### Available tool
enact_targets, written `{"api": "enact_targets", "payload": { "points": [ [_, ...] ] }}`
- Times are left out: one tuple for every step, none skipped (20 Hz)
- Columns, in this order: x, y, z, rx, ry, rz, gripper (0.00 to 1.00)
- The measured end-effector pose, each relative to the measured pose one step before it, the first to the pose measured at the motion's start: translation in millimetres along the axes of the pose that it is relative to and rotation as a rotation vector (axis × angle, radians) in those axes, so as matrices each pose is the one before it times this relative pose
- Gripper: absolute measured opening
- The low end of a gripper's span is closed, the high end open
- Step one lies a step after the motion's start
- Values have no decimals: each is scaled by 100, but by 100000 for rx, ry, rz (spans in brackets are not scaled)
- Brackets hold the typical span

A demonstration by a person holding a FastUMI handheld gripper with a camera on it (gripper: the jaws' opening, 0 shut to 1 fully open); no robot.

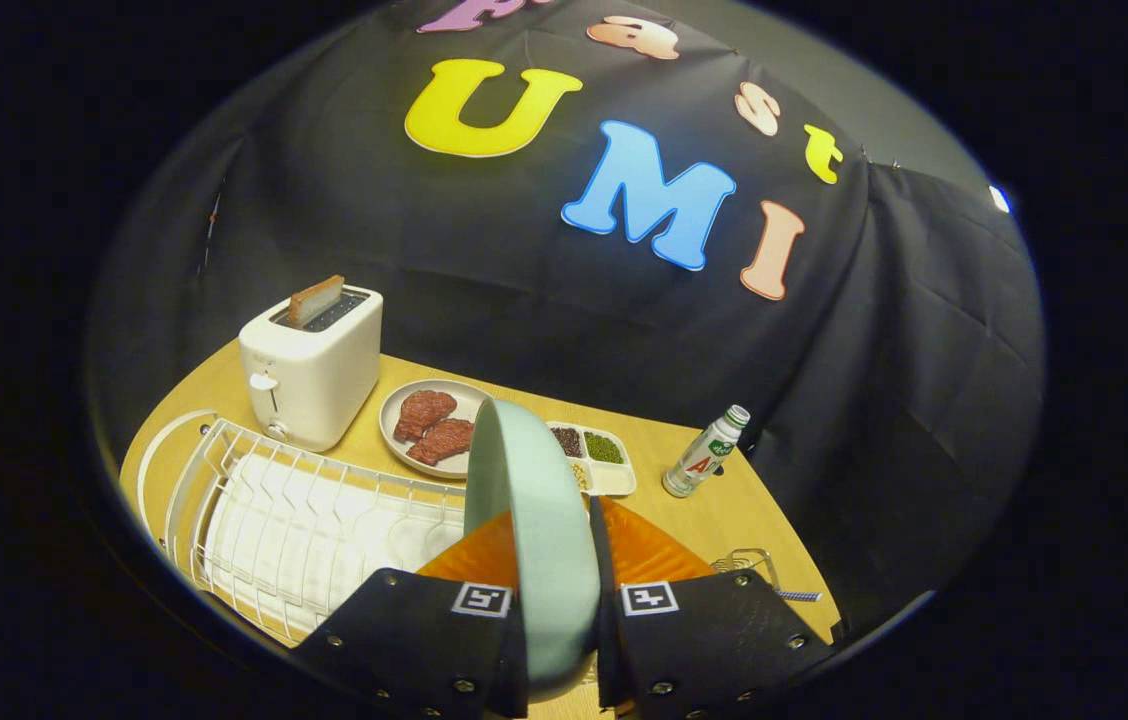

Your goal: Take the plate from the dish rack, then take the spoon from the basket and place it into the plate.

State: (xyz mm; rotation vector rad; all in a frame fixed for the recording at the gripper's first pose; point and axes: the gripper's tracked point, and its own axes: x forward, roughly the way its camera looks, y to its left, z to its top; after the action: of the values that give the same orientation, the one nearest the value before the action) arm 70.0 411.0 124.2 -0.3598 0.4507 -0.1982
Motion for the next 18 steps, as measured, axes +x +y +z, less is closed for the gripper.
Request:
{"api": "enact_targets", "payload": {
  "points": [
    [-714,-637,107,-76,-777,-750,25],
    [-915,-704,-110,-4,-611,-712,25],
    [-922,-590,-114,91,-662,-320,25],
    [-1026,-538,-238,168,-554,4,26],
    [-1111,-441,-193,4,-689,25,25],
    [-1026,-482,-353,-133,-477,218,25],
    [-1075,-447,-285,-484,-514,275,25],
    [-1105,-442,-490,-524,-440,431,25],
    [-993,-297,-540,-106,-44,486,25],
    [-915,-159,-656,-118,260,961,25],
    [-934,-304,-646,-425,156,918,25],
    [-825,-318,-954,-355,328,664,25],
    [-782,-232,-1016,84,693,962,25],
    [-566,-131,-1240,424,1221,1374,25],
    [-500,-223,-1187,388,1186,1160,25],
    [-475,-322,-1188,529,1137,828,25],
    [-215,-243,-1042,322,1356,890,25],
    [-215,-37,-1266,341,1348,1264,25]
  ]
}}
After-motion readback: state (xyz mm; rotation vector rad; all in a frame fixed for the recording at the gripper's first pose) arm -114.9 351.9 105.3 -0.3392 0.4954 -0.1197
